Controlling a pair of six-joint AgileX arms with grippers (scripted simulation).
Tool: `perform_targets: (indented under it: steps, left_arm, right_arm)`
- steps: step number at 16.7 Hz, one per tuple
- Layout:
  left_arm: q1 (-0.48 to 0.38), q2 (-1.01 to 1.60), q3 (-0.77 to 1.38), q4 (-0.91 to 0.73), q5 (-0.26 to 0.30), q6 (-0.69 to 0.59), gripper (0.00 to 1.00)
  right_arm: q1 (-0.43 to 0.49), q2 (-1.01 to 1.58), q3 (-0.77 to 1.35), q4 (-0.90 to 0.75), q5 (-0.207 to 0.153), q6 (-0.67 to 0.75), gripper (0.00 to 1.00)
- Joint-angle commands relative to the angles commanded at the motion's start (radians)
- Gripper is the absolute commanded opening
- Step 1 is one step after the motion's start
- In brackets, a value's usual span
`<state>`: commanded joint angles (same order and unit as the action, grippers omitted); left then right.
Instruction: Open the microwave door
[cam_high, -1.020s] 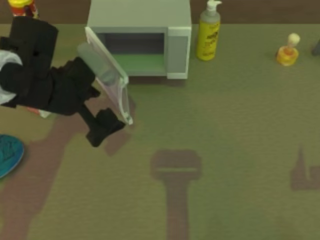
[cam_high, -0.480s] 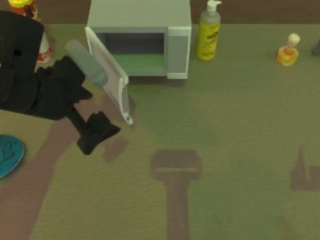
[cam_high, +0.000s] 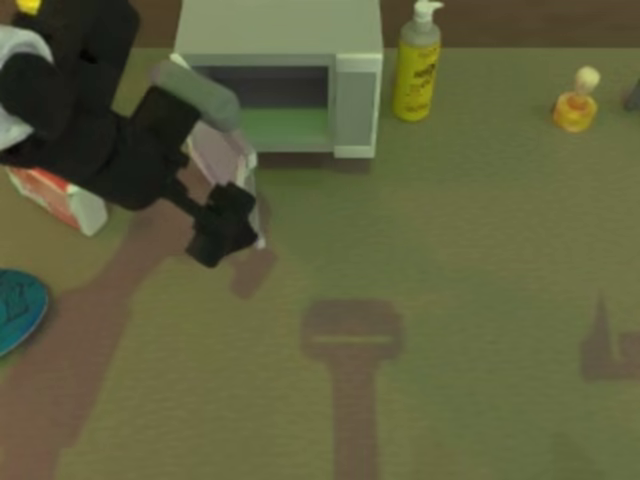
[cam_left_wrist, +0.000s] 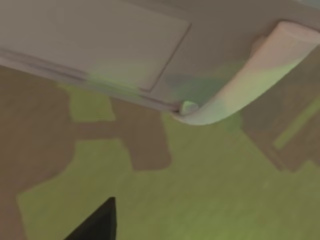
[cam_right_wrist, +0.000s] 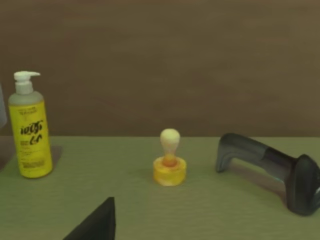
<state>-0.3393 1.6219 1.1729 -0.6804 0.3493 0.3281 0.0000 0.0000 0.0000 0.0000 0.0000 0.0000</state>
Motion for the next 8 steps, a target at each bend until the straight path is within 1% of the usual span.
perform_targets:
  steps: [4,8]
  left_arm:
    - [-0.069,0.178,0.345,-0.258,-0.13,-0.317,1.0]
    - [-0.145,0.353,0.75,-0.539,-0.283,-0.702,1.0]
  right_arm:
    - [0.0,0.0,0.0,0.0,0.0,0.0,1.0]
    - [0.0,0.0,0.0,0.0,0.0,0.0,1.0]
